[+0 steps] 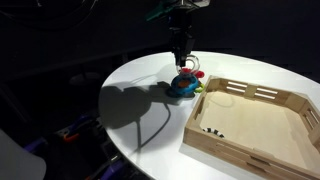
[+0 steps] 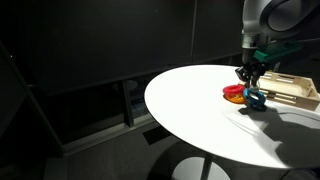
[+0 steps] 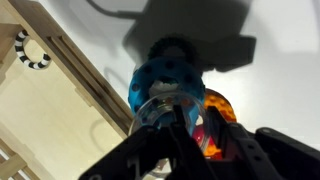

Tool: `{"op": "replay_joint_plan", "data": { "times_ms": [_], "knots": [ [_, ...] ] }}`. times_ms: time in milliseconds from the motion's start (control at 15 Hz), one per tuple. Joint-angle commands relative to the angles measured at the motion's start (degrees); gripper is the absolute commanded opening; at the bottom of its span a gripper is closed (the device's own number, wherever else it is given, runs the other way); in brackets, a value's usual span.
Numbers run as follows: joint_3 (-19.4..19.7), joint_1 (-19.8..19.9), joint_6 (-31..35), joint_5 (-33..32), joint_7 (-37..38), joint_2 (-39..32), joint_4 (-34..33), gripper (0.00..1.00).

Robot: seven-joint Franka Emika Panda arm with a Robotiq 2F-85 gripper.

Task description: Pick up the clear ring and put it in the wooden tray

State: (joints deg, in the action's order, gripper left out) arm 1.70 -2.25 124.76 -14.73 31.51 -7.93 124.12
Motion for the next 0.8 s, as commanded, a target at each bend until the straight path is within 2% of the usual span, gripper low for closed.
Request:
{"op": "replay_joint_plan", "data": {
  "times_ms": [0,333,733],
  "knots": [
    [0.4,0.4,-1.0,1.3,-0.8,2.5,-0.3,0.1],
    [1.7,2.0,-0.6,1.0,0.2,1.7,-3.0,0.1],
    [4.4,4.3,-0.7,1.0,2.1,-3.4,-10.4,0.1]
  ]
}}
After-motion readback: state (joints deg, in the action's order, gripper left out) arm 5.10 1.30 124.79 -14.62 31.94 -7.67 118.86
